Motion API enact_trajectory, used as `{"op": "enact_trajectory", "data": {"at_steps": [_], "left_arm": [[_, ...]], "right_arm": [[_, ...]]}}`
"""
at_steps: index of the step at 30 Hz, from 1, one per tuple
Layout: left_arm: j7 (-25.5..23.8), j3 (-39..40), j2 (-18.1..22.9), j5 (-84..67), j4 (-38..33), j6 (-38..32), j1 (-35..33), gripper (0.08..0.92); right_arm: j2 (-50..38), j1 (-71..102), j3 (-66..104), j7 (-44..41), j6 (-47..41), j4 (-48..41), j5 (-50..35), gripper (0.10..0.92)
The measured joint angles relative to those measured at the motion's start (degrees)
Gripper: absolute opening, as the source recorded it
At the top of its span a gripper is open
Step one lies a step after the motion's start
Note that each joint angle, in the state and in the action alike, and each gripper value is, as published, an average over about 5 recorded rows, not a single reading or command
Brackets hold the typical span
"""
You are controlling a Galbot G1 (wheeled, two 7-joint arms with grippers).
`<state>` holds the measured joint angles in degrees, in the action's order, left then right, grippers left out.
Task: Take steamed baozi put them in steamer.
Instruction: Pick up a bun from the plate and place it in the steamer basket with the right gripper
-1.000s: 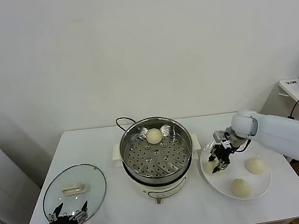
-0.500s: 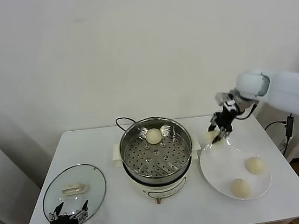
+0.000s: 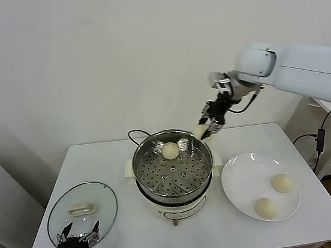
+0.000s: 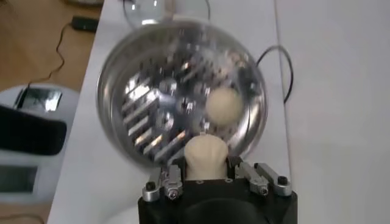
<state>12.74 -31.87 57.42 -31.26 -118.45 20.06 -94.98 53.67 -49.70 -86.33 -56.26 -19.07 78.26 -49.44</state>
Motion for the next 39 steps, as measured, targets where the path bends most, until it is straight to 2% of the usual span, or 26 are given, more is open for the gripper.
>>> {"op": "enact_trajectory", "data": {"at_steps": [13, 39], "left_arm": [[0.0, 0.0, -0.4, -0.2, 0.2, -0.2, 0.2, 0.823], [0.0, 0.0, -0.3, -0.6, -0.1, -0.2, 0.4, 0.823]], "right_arm": [[9.5, 6.4, 2.4, 6.7, -4.3, -0.9, -3.2, 0.424], [17.4, 18.1, 5.1, 12.3, -6.0, -6.7, 2.7, 0.424]]}}
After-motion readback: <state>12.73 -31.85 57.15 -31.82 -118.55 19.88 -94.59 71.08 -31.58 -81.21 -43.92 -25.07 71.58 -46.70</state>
